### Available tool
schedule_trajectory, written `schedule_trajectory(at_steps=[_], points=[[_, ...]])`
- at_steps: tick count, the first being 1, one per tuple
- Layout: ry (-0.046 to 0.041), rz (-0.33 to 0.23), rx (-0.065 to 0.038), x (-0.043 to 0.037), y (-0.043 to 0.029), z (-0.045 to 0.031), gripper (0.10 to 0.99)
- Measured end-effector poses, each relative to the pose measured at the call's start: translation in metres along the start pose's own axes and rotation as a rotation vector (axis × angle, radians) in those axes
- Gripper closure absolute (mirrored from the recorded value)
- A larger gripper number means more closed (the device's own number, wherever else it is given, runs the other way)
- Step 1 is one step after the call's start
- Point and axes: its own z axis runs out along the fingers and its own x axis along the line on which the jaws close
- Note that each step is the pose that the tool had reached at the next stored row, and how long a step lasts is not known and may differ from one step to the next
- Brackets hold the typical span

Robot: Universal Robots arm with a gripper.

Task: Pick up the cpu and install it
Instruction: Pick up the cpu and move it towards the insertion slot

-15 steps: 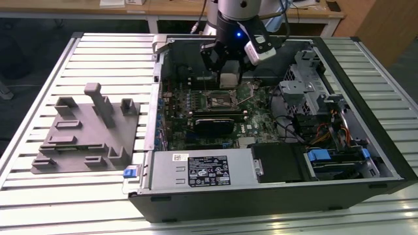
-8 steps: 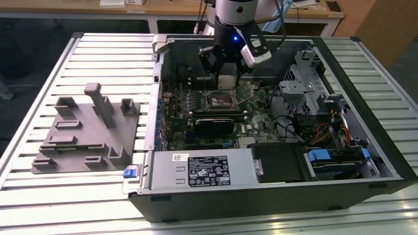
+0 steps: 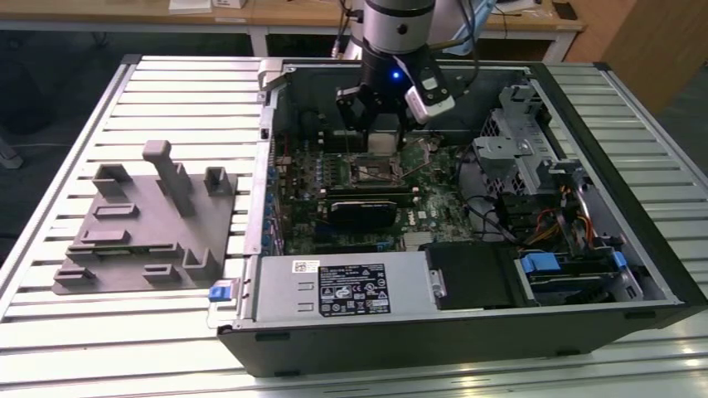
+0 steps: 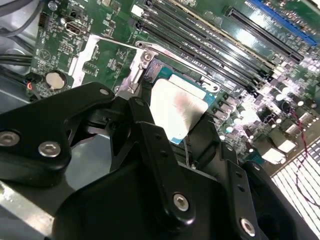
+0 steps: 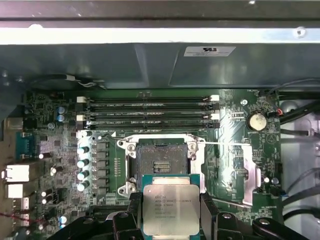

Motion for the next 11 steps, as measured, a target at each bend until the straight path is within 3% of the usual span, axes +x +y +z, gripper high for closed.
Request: schedule_trajectory(at_steps=[8, 11], points=[[0.0001, 0.0, 0.0, 0.001, 0.0029, 0.0135, 0.545], [0.0002, 0.0, 0.0, 0.001, 0.0031, 0.0142, 0.545]])
